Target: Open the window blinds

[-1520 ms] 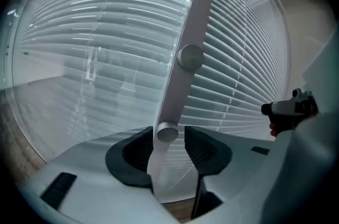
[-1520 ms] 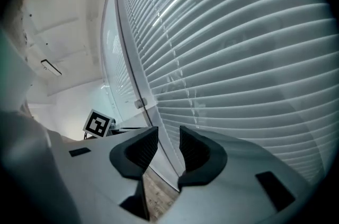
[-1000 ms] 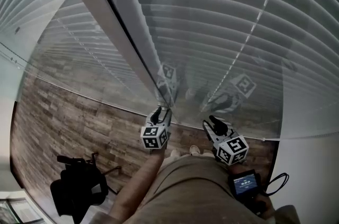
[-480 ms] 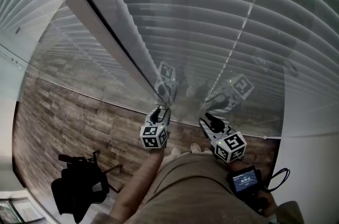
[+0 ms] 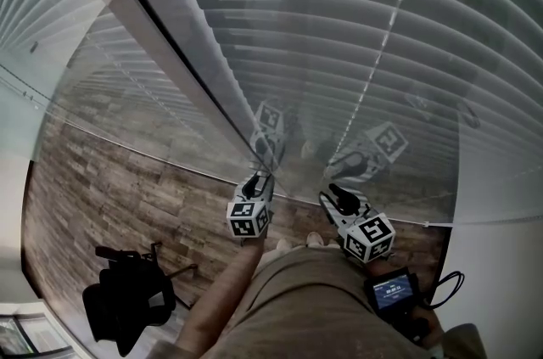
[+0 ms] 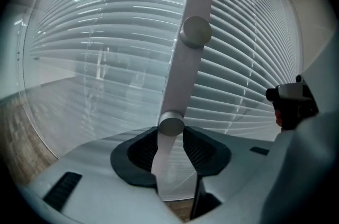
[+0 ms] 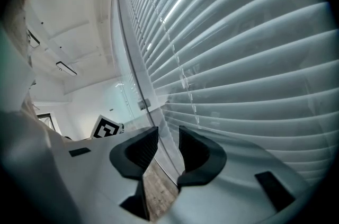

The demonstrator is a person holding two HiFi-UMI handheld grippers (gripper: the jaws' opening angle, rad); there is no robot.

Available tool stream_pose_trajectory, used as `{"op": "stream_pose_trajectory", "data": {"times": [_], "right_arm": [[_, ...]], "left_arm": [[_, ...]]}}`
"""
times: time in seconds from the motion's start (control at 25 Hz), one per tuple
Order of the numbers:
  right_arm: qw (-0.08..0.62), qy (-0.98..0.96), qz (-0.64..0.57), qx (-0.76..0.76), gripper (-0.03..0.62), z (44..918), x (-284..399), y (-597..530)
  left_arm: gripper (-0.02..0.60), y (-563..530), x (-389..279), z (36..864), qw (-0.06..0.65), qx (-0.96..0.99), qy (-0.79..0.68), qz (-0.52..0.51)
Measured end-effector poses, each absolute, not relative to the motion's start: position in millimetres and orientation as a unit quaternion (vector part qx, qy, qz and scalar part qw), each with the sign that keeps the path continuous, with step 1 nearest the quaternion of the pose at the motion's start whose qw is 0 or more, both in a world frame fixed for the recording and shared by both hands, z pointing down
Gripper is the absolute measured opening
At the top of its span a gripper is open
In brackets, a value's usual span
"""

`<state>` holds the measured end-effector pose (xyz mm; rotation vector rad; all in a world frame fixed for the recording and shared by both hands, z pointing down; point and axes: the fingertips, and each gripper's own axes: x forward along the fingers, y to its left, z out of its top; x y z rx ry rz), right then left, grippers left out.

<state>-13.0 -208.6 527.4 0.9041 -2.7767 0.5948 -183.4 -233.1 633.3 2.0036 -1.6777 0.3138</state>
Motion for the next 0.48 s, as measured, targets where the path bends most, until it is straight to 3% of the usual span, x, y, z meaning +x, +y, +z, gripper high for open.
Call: {"op": "stream_pose_trajectory", "data": {"times": [0.48], "right_arm": [[0.081, -0.925, 0.209, 0.305, 0.121, 530.7, -11.5, -206.2]], "left_arm": [[0.164, -234.8, -183.5, 626.7, 0.241, 0.740, -0.616, 0.120]]}}
